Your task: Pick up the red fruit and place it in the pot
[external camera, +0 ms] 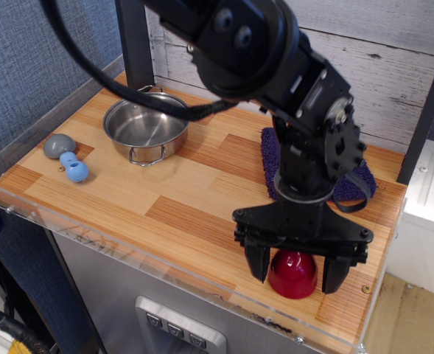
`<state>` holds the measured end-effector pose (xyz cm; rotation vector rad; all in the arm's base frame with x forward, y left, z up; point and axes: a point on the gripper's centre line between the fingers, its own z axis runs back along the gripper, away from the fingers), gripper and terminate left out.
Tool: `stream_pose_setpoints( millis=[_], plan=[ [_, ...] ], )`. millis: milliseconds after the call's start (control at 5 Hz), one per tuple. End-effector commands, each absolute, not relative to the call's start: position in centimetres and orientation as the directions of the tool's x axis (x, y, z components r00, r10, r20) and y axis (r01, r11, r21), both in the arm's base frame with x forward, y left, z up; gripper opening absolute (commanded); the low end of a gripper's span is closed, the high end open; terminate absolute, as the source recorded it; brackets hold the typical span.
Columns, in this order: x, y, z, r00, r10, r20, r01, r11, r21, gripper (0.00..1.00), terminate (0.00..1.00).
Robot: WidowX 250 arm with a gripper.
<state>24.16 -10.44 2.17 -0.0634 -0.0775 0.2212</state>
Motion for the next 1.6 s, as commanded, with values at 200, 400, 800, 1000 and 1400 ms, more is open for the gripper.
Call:
stream_pose_setpoints(
  millis=[200,400,800,1000,1400],
  plan=[
    [23.9,-10.6,2.2,0.965,0.231,0.122,-0.227,0.973,-0.044,0.00,0.00],
    [24.0,-10.6,2.5,0.962,0.235,0.136,-0.231,0.972,-0.048,0.00,0.00],
    [24.6,-10.4,4.7,0.945,0.261,0.196,-0.241,0.963,-0.119,0.00,0.00],
    [25.5,-9.7,6.5,0.933,0.278,0.228,-0.254,0.958,-0.130,0.00,0.00],
    [26.3,-4.6,9.7,0.883,0.370,0.288,-0.342,0.929,-0.142,0.00,0.00]
  ],
)
